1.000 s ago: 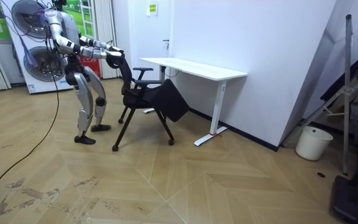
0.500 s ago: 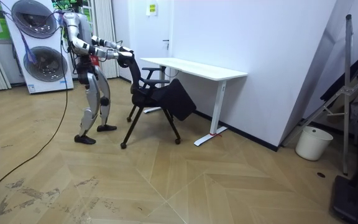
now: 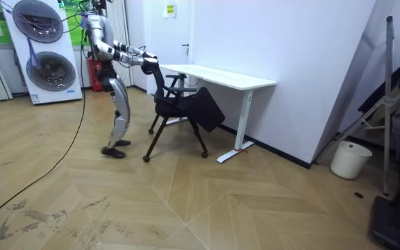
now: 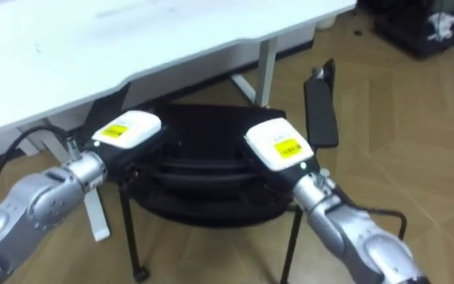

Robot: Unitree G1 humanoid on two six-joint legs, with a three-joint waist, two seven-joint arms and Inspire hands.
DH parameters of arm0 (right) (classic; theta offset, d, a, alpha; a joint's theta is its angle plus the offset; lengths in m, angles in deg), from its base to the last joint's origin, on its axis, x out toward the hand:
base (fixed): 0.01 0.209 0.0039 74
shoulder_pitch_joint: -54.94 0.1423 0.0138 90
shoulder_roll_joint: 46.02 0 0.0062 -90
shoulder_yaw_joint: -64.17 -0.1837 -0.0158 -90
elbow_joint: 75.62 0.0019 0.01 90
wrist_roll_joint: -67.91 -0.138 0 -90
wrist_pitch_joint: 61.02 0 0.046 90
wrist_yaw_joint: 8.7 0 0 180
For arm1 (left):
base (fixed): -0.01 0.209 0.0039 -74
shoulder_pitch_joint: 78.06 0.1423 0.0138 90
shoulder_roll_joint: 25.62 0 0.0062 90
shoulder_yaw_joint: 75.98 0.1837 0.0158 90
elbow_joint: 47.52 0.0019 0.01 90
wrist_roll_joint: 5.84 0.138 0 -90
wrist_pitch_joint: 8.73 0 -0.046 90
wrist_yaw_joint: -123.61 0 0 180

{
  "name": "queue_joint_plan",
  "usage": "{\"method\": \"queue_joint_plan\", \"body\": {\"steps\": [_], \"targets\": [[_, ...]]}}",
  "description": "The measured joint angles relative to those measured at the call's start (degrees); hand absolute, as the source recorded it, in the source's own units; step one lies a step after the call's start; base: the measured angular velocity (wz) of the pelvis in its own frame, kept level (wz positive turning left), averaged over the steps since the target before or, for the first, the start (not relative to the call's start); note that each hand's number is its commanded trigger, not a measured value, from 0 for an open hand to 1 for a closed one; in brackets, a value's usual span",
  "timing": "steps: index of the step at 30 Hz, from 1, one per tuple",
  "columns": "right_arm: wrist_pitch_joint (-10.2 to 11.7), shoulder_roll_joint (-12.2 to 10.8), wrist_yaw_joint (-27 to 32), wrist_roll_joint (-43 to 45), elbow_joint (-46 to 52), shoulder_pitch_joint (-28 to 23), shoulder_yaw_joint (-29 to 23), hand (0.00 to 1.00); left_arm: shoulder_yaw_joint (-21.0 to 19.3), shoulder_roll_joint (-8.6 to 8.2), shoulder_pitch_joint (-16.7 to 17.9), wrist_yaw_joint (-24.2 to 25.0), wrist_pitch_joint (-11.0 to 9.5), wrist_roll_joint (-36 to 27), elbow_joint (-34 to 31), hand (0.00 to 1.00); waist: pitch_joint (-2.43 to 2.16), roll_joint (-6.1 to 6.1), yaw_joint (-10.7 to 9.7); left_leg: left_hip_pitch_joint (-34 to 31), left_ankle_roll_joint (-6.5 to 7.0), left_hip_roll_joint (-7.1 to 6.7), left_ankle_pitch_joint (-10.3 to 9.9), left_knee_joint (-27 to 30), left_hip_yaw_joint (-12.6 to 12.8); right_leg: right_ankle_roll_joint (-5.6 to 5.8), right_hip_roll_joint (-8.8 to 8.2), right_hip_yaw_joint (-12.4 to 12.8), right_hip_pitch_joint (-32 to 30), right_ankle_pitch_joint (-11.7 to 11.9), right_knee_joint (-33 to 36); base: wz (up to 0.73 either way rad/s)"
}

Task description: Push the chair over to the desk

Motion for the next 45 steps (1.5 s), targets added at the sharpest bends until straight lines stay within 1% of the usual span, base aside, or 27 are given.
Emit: {"method": "queue_joint_plan", "body": {"steps": [1,2,3,4,5,6,7,9,12,13,15,16,18,20,23,25,26,27,28,29,30,32,33,36,40,41,45], "targets": [[0.05,-0.02,-0.08,0.02,0.14,-0.09,0.02,1.00,0.02,0.09,0.08,-0.05,-0.06,-0.04,0.03,1.00,-0.06,-0.09,-0.33,0.52,-0.32,0.00,-0.16,-0.13,-0.80,-0.27,0.81,0.96,-0.80,0.67,-3.06,0.71],[0.16,-0.03,-0.28,0.12,0.18,-0.13,0.16,1.00,0.03,0.19,0.27,-0.06,-0.15,-0.27,0.24,1.00,-0.01,0.00,-1.24,1.50,-1.28,-0.01,-0.59,0.01,-2.36,-0.24,1.51,2.98,-1.87,3.23,-9.99,0.80],[0.34,-0.06,-0.47,0.32,0.09,-0.21,0.22,1.00,0.06,0.12,0.48,-0.05,-0.38,-0.51,0.71,1.00,-0.33,-0.40,-1.79,2.52,-2.10,-0.06,-1.66,0.51,-3.96,-0.11,1.44,4.40,-1.92,7.95,-13.99,0.82],[0.49,-0.05,-0.59,0.46,0.01,-0.31,0.21,1.00,0.05,0.02,0.74,-0.04,-0.39,-0.49,0.75,1.00,-0.71,-0.28,-2.09,2.64,-2.65,0.21,-2.49,1.37,-5.03,-0.28,1.47,3.84,-1.40,9.27,-14.23,0.70],[0.66,0.41,-0.60,0.48,0.08,-0.18,0.17,1.00,0.02,-0.36,0.88,-0.26,-0.35,-0.49,0.76,1.00,-1.34,0.25,-1.78,2.62,-3.87,0.97,-4.16,2.93,-5.96,-2.26,2.36,2.43,-0.55,10.72,-14.04,0.45],[0.47,0.49,-0.79,0.39,-0.09,0.44,0.10,1.00,0.00,-0.64,0.81,-0.67,-0.06,-0.50,0.73,1.00,-1.64,0.87,-1.14,2.81,-4.63,2.23,-4.60,2.94,-6.38,-3.79,3.27,0.83,0.06,10.26,-14.24,0.30],[0.46,0.55,-0.95,0.32,-0.17,0.88,0.10,1.00,-0.13,-0.63,0.73,-0.74,-0.05,-0.50,0.60,1.00,-1.65,0.97,-0.81,2.94,-4.97,2.77,-4.68,2.72,-6.37,-4.69,3.62,0.41,0.20,10.32,-14.16,0.20],[0.41,1.07,-1.95,-0.20,-0.16,1.94,0.07,1.00,-0.24,-0.94,0.52,-1.41,0.27,-0.51,0.36,1.00,-1.66,1.02,-0.14,3.73,-6.07,4.41,-4.25,1.74,-6.65,-5.92,4.57,-1.64,1.52,8.55,-14.07,0.35],[0.39,0.84,-2.77,-0.04,-0.21,2.06,0.03,1.00,-0.60,-1.06,0.35,-1.02,0.23,-0.05,0.37,1.00,-1.61,0.94,0.85,4.32,-6.71,6.69,-4.38,4.29,-5.21,-7.17,5.48,-3.92,4.03,5.82,-13.04,0.30],[0.39,0.82,-2.87,-0.02,-0.22,2.00,0.03,1.00,-0.60,-1.13,0.35,-0.90,0.24,0.04,0.37,1.00,-1.55,0.85,0.90,4.32,-6.74,7.12,-4.38,5.22,-4.83,-7.39,5.65,-4.41,4.70,5.27,-13.02,0.42],[0.43,0.85,-3.19,-0.23,-0.22,1.73,0.03,1.00,-0.68,-1.33,0.35,-0.36,0.28,0.30,0.29,1.00,-1.25,0.34,0.59,3.80,-7.34,8.97,-4.05,8.76,-2.39,-8.18,5.60,-7.08,7.02,2.81,-12.46,0.56],[0.43,0.82,-3.20,-0.38,-0.22,1.73,0.02,1.00,-0.84,-1.40,0.35,-0.35,0.24,0.46,0.30,1.00,-1.19,0.14,0.42,3.41,-7.54,9.16,-3.91,9.57,-2.25,-8.33,5.45,-7.70,7.30,2.19,-12.47,0.66],[0.31,0.45,-3.23,-0.59,-0.45,1.72,-0.19,1.00,-1.02,-1.93,0.09,-0.62,0.31,1.42,0.56,1.00,-0.90,-0.44,-0.78,2.23,-8.49,10.59,-3.34,12.40,-1.82,-8.98,5.27,-11.08,9.42,0.47,-12.49,0.71],[0.20,-0.36,-3.28,-0.64,-0.96,1.73,-0.58,1.00,-1.10,-2.22,0.03,-0.83,0.93,1.80,0.54,1.00,-0.70,-1.17,-1.22,2.21,-9.21,11.58,-2.82,13.23,-0.36,-9.36,5.28,-12.64,10.76,-0.67,-12.55,0.54],[0.02,-0.30,-3.25,-0.90,-1.06,1.69,-0.61,1.00,-1.00,-3.17,0.08,-1.49,2.02,1.83,0.53,1.00,-0.81,-1.42,-1.37,0.52,-9.29,12.51,-1.69,14.99,0.60,-9.85,5.27,-14.89,12.44,-1.42,-13.88,0.41],[0.08,-0.28,-3.18,-0.70,-1.29,1.61,-0.52,1.00,-0.79,-3.62,0.09,-1.47,2.44,2.62,0.62,1.00,-0.87,-1.80,-1.65,-0.92,-9.26,11.61,-1.72,12.92,1.19,-9.88,4.88,-15.61,13.48,-1.43,-14.79,0.29],[0.04,-0.30,-3.18,-0.67,-1.53,1.58,-0.52,1.00,-0.75,-4.11,0.08,-1.54,2.56,2.82,0.94,1.00,-0.87,-2.13,-1.65,-2.97,-9.19,10.09,-1.67,11.75,1.19,-9.86,4.56,-16.20,14.15,-1.44,-15.69,0.13],[0.02,-0.26,-3.13,-0.53,-1.52,1.47,-0.56,1.00,-0.75,-4.31,0.11,-1.54,2.58,2.96,0.94,1.00,-0.95,-2.41,-1.31,-5.10,-8.62,8.49,-1.30,9.89,1.46,-9.80,4.42,-16.43,14.57,-1.43,-16.49,0.07],[0.02,-0.27,-3.08,-0.38,-1.53,1.35,-0.56,1.00,-0.75,-4.32,0.23,-1.53,2.54,3.07,0.88,1.00,-0.96,-2.49,-1.12,-5.85,-8.22,7.65,-0.93,8.40,1.75,-9.73,4.43,-16.53,14.92,-1.39,-16.96,0.00],[0.03,-0.26,-2.81,0.06,-1.53,0.93,-0.56,1.00,-0.76,-4.51,0.53,-1.42,2.45,3.35,0.82,1.00,-1.02,-2.55,-0.75,-7.17,-6.75,6.43,1.91,6.60,1.95,-9.49,4.47,-16.70,15.81,-1.23,-17.69,-0.08],[0.06,-0.34,-2.65,0.25,-1.51,0.31,-0.57,1.00,-0.75,-4.66,0.74,-0.88,2.42,3.44,0.83,1.00,-1.39,-2.66,-0.31,-7.62,-5.95,5.55,4.72,5.82,1.96,-9.19,4.62,-16.44,16.67,-1.06,-18.60,0.00],[0.06,0.13,-2.21,0.61,-0.65,-0.92,-0.73,1.00,-0.75,-4.87,0.81,0.07,2.13,3.45,0.82,1.00,-1.82,-2.85,-0.26,-6.57,-5.84,4.50,5.37,3.86,1.58,-8.65,4.72,-16.62,17.79,-0.57,-20.60,0.11],[0.06,0.66,-2.02,0.68,0.18,-1.72,-0.90,1.00,-0.75,-4.88,1.00,0.17,1.58,3.44,0.69,1.00,-1.91,-3.00,0.20,-5.65,-5.87,3.95,5.80,2.59,1.33,-8.48,4.59,-16.49,18.09,-0.35,-21.30,0.09],[0.04,1.28,-2.59,0.73,1.29,-2.07,-0.89,1.00,-0.76,-4.88,1.45,0.25,1.48,3.41,0.21,1.00,-1.96,-3.17,1.29,-4.18,-6.22,2.98,6.51,-0.16,0.52,-8.41,4.33,-16.34,18.74,-0.23,-22.31,-0.01],[0.19,1.32,-3.17,1.38,2.06,-2.24,-0.89,1.00,-0.97,-4.47,1.46,1.22,1.48,3.62,-0.21,1.00,-1.97,-3.33,2.36,-2.69,-6.49,2.40,7.58,-2.64,0.33,-8.41,4.08,-15.66,18.57,-0.23,-22.32,-0.08],[0.19,1.28,-3.26,1.56,2.06,-2.24,-0.89,1.00,-0.97,-4.61,1.46,1.48,1.62,3.77,-0.21,1.00,-1.97,-3.33,2.67,-2.38,-6.58,2.12,7.70,-3.08,-0.45,-8.41,4.03,-15.44,18.58,-0.23,-22.25,-0.11],[0.18,1.39,-3.19,1.96,1.97,-2.25,-0.89,1.00,-0.96,-5.02,1.46,1.93,1.68,3.81,-0.18,1.00,-1.82,-3.55,2.92,-1.28,-6.34,1.24,7.95,-4.30,-0.93,-8.01,3.29,-15.16,18.61,-0.45,-20.88,-0.06]]}}
